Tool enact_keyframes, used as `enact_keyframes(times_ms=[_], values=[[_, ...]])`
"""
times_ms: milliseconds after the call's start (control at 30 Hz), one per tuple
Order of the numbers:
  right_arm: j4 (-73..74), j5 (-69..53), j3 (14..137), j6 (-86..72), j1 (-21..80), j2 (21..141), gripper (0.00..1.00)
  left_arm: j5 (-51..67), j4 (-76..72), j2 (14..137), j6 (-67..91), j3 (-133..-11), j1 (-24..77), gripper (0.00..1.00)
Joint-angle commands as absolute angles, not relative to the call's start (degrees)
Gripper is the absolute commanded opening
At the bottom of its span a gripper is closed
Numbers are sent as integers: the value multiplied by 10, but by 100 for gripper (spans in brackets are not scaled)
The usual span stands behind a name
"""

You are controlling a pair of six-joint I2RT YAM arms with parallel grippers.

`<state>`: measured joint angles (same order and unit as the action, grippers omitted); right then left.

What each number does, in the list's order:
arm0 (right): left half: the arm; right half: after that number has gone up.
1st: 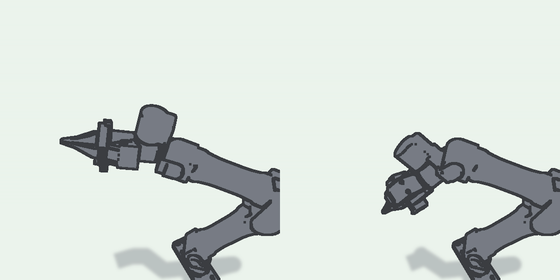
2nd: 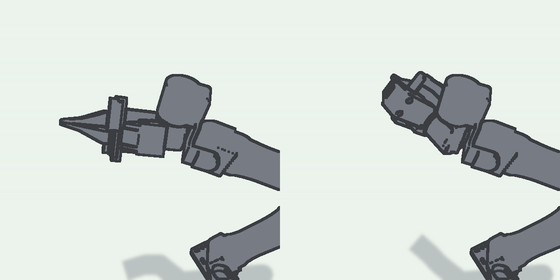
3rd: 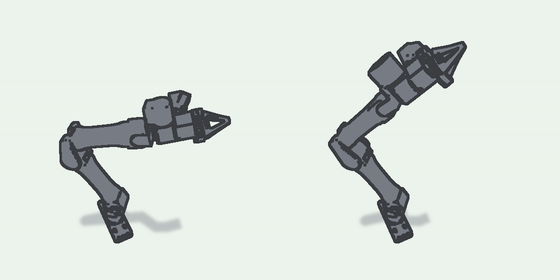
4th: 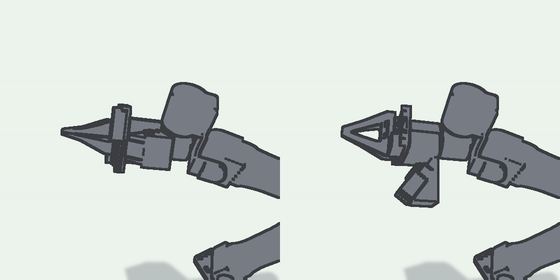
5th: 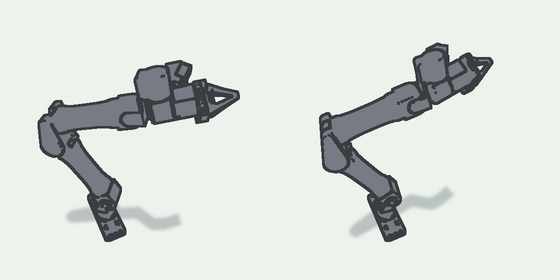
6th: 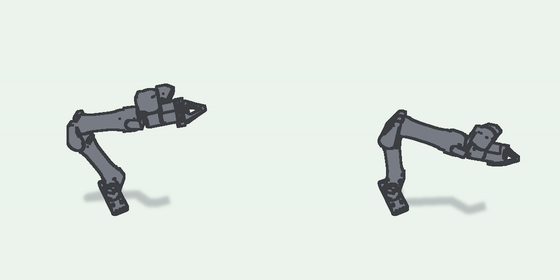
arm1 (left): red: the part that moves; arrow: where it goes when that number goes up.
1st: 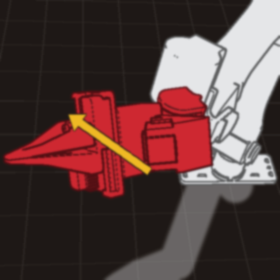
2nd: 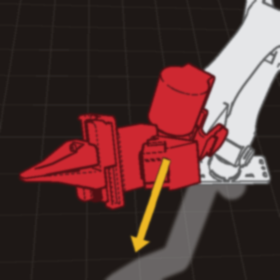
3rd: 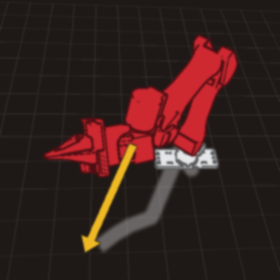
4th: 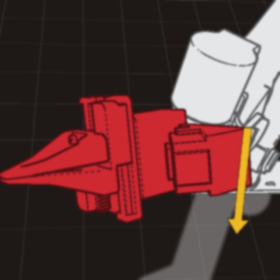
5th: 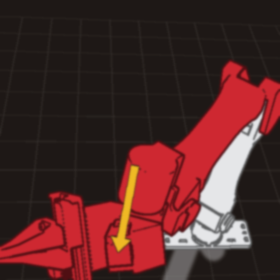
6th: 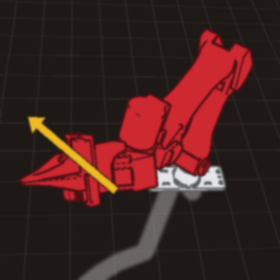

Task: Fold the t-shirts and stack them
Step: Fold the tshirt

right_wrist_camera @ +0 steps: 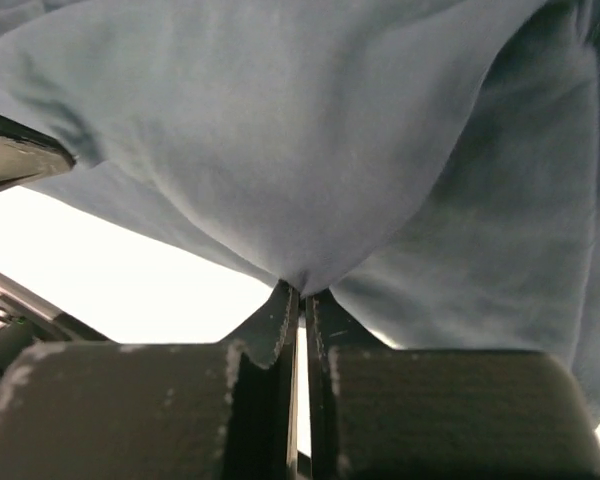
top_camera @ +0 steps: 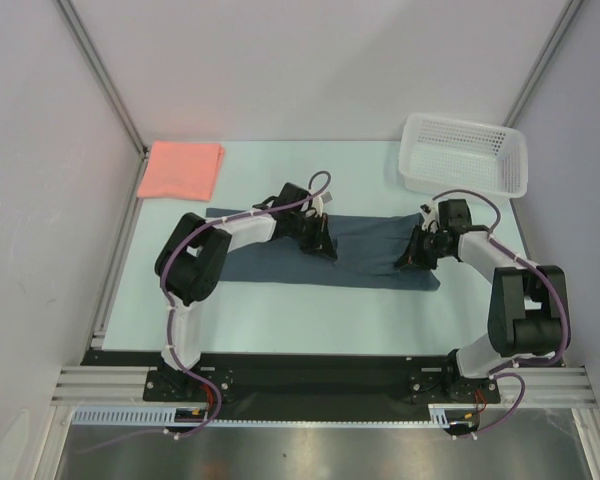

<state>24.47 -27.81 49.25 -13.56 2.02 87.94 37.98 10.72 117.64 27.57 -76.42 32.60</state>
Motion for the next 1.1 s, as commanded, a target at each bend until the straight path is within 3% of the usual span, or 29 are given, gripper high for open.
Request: enact_keyframes(times_ms=[0,500,567,600,700,900,1067], values=[[300,-294,503,-163,18,847,0,400,135,1155,282,-798,322,0],[322,-294,490,-179,10,880,1,372,175,1141,263,-775,322,1],[321,-295,497,-179,8,882,1,351,178,1136,259,-773,322,17],[320,-298,499,-178,6,887,1,346,177,1131,255,-769,322,33],[324,-301,507,-174,6,896,1,356,163,1136,254,-768,322,46],[316,-307,511,-173,5,896,1,346,152,1167,257,-789,322,53],[309,-312,512,-176,5,913,1,374,118,1199,274,-812,324,50]])
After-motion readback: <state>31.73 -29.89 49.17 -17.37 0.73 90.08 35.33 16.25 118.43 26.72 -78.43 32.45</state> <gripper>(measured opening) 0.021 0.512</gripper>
